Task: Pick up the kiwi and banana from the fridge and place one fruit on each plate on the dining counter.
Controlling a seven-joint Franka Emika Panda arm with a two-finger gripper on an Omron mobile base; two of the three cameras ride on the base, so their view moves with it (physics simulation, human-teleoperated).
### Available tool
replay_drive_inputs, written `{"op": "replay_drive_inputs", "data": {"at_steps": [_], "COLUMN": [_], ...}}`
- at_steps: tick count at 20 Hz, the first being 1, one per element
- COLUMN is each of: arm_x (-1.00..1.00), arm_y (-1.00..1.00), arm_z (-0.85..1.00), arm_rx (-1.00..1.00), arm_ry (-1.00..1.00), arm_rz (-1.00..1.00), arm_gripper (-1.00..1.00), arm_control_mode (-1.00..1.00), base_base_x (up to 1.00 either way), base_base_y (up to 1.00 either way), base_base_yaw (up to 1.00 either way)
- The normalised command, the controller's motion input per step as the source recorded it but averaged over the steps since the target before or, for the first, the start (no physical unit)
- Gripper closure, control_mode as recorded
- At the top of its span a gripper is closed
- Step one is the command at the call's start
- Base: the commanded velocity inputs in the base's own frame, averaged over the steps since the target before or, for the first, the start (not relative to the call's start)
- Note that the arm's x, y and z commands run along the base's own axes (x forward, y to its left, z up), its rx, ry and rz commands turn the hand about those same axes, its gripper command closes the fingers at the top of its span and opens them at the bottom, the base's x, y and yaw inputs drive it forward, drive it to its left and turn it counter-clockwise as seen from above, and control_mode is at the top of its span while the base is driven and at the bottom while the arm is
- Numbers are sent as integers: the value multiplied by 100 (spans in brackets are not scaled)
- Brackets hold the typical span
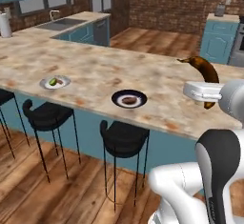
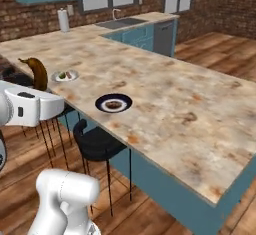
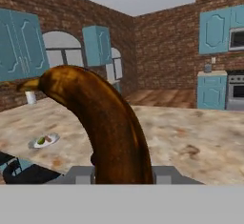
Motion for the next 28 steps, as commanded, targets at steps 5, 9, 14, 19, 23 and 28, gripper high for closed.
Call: {"op": "replay_drive_inputs", "data": {"at_steps": [5, 9, 14, 19, 23, 28], "arm_x": [0, 0, 0, 0, 0, 100], "arm_y": [0, 0, 0, 0, 0, 1], "arm_z": [0, 0, 0, 0, 0, -57], "arm_rx": [0, 0, 0, 0, 0, 7], "arm_ry": [0, 0, 0, 0, 0, 85], "arm_rz": [0, 0, 0, 0, 0, -3], "arm_gripper": [100, 100, 100, 100, 100, 100], "arm_control_mode": [100, 100, 100, 100, 100, -100], "base_base_x": [60, 60, 66, 96, 100, 0], "base_base_y": [76, 72, 69, 47, 26, 0], "base_base_yaw": [-52, -54, -54, -45, -29, 0]}}
